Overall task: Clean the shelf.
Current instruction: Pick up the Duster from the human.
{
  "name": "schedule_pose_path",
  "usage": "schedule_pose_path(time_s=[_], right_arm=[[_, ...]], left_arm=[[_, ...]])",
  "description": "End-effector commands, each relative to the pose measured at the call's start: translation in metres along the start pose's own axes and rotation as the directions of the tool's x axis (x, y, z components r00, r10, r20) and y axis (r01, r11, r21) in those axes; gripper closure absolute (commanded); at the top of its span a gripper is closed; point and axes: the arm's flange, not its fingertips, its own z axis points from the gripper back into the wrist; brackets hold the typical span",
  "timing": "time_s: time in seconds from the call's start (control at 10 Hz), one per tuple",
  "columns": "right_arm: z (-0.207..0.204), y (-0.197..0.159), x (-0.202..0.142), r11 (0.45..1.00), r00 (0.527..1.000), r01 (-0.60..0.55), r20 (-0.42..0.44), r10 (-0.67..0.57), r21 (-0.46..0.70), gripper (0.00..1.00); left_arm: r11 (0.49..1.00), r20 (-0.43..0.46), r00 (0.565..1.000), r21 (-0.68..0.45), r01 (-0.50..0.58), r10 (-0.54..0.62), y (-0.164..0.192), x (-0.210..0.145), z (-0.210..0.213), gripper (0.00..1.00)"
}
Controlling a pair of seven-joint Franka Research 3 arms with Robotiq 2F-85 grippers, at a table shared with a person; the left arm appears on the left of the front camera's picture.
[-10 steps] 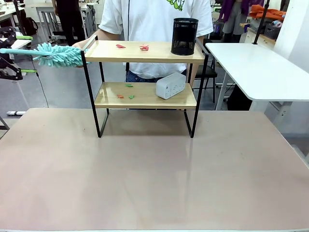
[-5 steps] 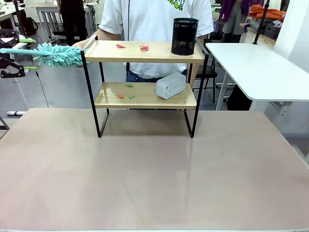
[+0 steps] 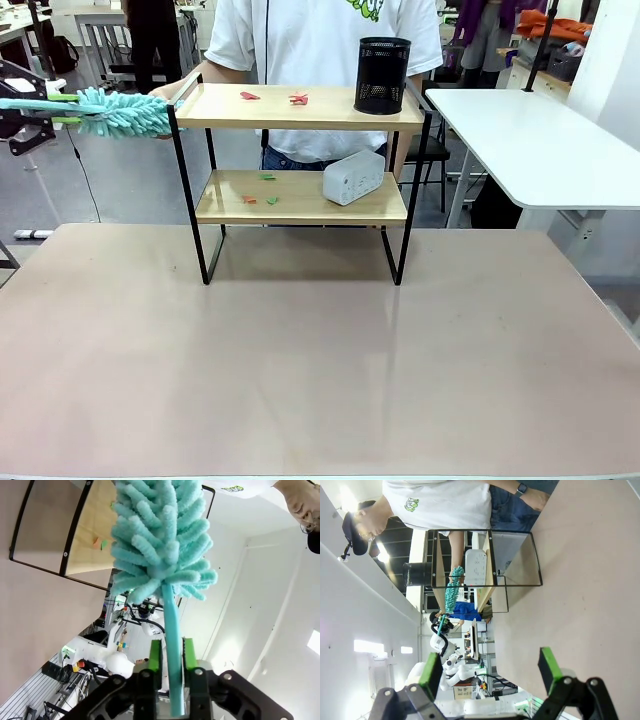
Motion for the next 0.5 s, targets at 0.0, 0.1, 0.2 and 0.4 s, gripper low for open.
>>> schedule_pose_path(time_s=[0.0,0.1,0.2,0.4], right_arm=[[-0.0002,0.0021,-0.0015,1.0,1.0,-0.012,-0.007,0.012,0.004,0.0],[-0.0002,0.0021,-0.0015,1.0,1.0,-0.012,-0.007,0.012,0.004,0.0],[-0.0002,0.0021,-0.0015,1.0,1.0,-0.012,-0.007,0.012,0.004,0.0],[-0.0002,0.0021,-0.0015,1.0,1.0,-0.012,-0.007,0.012,0.004,0.0]], left_arm=[[1.0,0.016,1.0,-0.015,-0.007,0.007,0.0004,-0.0019,-0.0045,1.0],[1.0,0.013,1.0,-0.015,-0.008,0.008,0.0007,-0.002,-0.0049,1.0],[1.0,0.009,1.0,-0.015,-0.008,0.008,0.0008,-0.0016,-0.0045,1.0],[1.0,0.002,1.0,-0.014,-0.012,0.012,0.0016,-0.001,-0.0051,1.0]])
